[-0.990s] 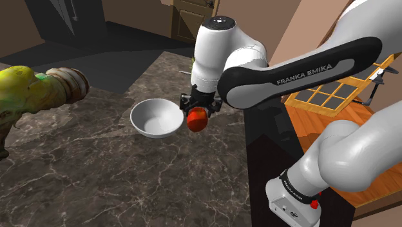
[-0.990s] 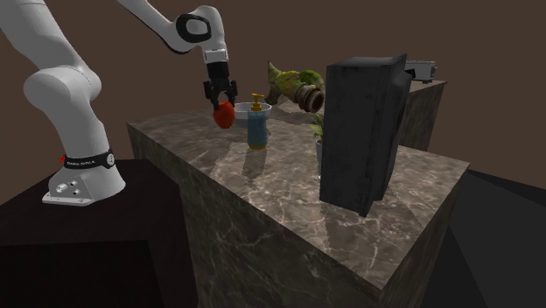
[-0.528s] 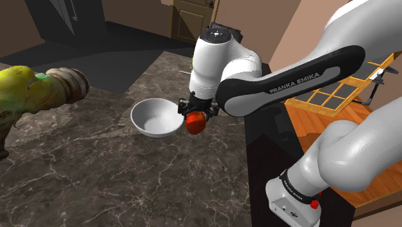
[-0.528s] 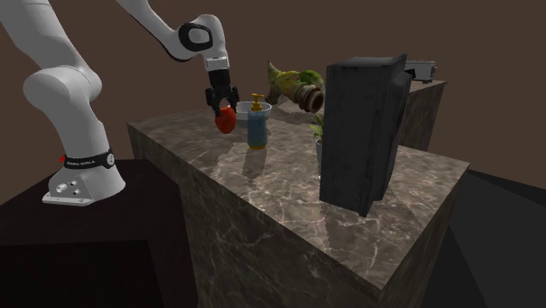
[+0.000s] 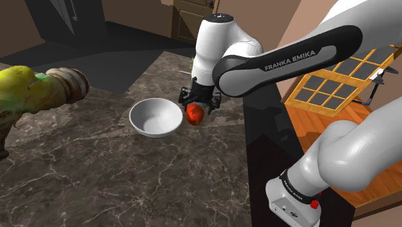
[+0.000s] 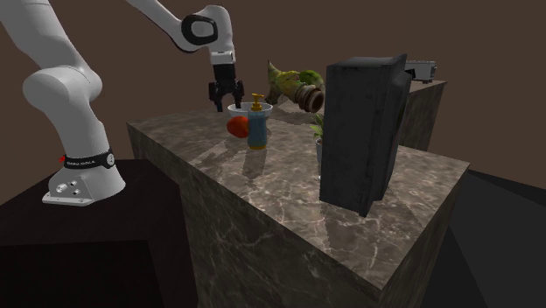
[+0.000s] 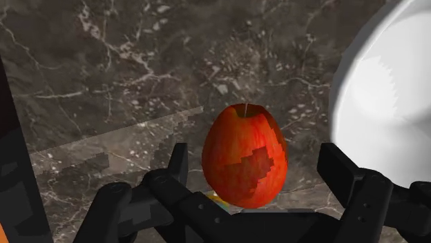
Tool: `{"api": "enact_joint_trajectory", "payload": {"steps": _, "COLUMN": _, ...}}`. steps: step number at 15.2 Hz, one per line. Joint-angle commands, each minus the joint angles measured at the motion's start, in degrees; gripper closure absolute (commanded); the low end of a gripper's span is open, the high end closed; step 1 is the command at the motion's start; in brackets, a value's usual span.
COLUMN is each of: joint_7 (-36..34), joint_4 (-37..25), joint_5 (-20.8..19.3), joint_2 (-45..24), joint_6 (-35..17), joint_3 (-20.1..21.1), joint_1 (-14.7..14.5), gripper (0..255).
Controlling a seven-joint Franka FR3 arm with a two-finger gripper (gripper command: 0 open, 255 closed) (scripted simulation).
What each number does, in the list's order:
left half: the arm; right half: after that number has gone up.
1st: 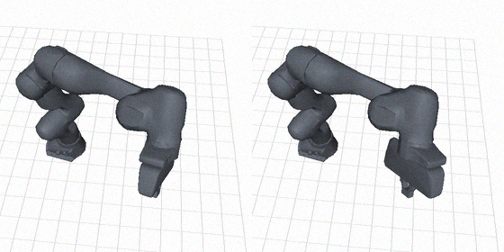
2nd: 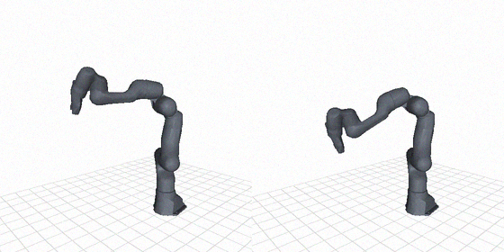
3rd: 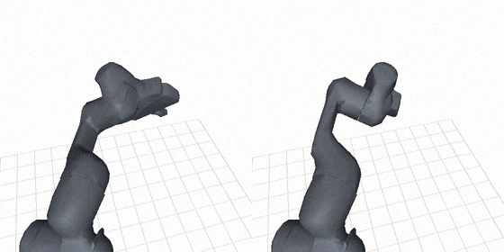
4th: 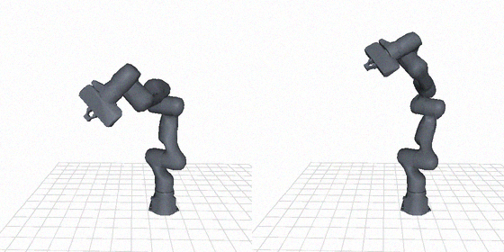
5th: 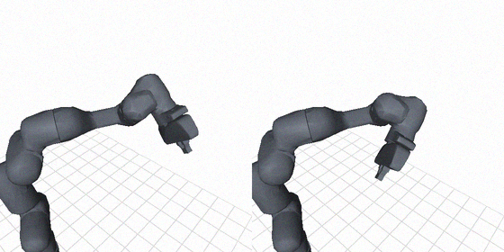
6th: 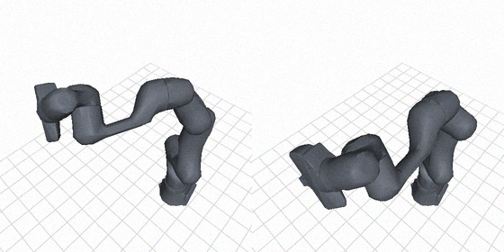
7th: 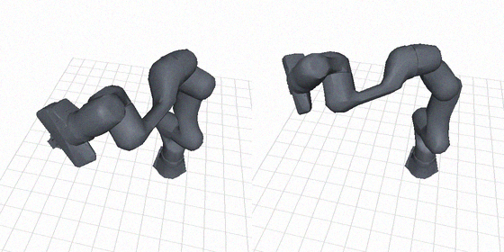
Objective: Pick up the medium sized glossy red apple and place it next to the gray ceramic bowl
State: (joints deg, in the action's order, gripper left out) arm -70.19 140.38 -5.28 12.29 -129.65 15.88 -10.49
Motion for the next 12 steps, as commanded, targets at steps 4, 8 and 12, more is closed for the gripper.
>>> {"api": "enact_joint_trajectory", "payload": {"steps": 4, "joint_7": -0.61, "joint_4": 1.55, "joint_5": -0.90, "joint_2": -2.42, "joint_6": -3.82, "joint_3": -0.05, "joint_1": 0.47, "gripper": 0}}
{"api": "enact_joint_trajectory", "payload": {"steps": 8, "joint_7": -0.73, "joint_4": 1.72, "joint_5": -1.07, "joint_2": -2.74, "joint_6": -4.30, "joint_3": -0.05, "joint_1": 0.52, "gripper": 0}}
{"api": "enact_joint_trajectory", "payload": {"steps": 12, "joint_7": -0.73, "joint_4": 1.72, "joint_5": -1.07, "joint_2": -2.74, "joint_6": -4.30, "joint_3": -0.06, "joint_1": 0.50, "gripper": 0}}
